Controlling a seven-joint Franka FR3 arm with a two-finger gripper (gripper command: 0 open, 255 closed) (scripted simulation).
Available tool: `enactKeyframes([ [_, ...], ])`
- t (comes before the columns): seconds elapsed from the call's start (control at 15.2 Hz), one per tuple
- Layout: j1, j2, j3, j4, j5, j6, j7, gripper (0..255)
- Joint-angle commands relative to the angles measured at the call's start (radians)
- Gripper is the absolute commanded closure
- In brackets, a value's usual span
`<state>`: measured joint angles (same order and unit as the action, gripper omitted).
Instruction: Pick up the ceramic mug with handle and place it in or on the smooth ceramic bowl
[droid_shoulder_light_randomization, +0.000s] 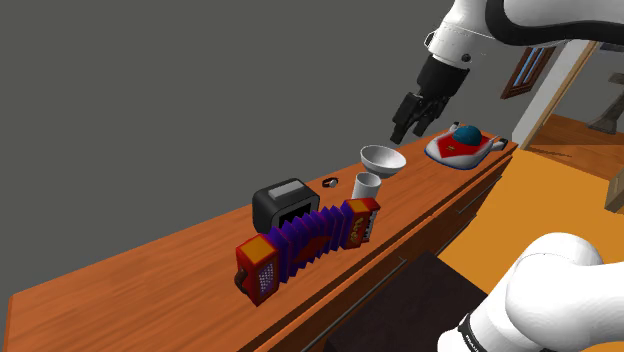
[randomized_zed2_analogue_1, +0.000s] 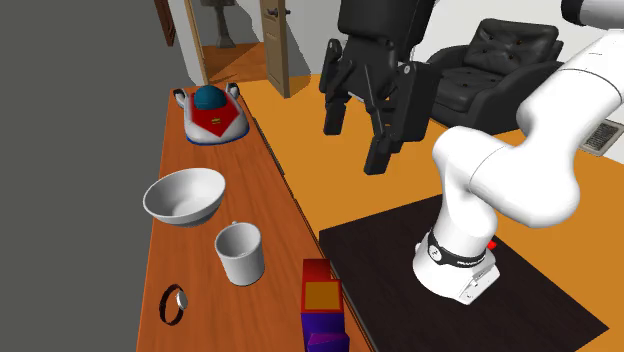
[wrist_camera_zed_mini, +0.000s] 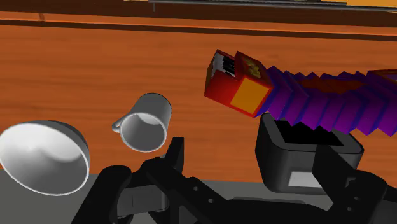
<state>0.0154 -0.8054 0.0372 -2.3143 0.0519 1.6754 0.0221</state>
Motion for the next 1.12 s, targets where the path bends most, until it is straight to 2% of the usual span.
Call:
enactKeyframes([
  [0.0,0.000,0.000,0.000,0.000,0.000,0.000,0.000,0],
  [0.53,-0.028,0.181,-0.031,-0.087,-0.051,0.212,-0.051,0],
  [1.06,-0.060,0.424,-0.060,-0.099,-0.103,0.417,-0.089,0],
])
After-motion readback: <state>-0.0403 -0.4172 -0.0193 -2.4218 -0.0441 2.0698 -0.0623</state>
